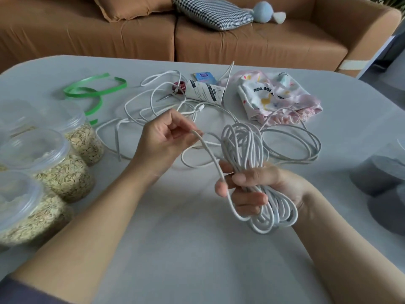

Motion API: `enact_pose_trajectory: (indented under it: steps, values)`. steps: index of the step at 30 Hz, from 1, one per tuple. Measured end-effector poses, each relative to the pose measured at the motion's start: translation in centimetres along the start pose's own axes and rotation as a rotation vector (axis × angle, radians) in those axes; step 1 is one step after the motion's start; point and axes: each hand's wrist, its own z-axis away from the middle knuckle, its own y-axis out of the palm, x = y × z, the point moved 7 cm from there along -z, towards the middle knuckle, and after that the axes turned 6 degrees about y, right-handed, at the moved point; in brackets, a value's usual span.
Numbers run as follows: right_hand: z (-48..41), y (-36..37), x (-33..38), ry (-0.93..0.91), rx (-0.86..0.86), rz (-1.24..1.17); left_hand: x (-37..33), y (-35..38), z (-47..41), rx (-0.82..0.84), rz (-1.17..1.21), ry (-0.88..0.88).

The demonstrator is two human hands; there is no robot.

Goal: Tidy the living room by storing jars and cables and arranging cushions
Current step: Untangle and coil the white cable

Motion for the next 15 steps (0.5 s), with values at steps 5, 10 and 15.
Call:
enact_pose_trajectory:
  steps: [5, 10, 15]
  values:
    - [-0.2, 0.0, -0.4, -0.042, -0.034, 0.132, 0.1, 0.0, 0.3, 0.041, -0.088, -0.029]
    - [0.5, -0.7, 2.7, -0.376, -0.132, 0.152, -0.1, -1.1, -0.1, -0.031, -0.119, 0.006]
    - [2.1, -3.1, 4.7, -0.548, -0.340, 0.096, -0.8, -3.0, -0.2, -0.173, -0.240, 0.110]
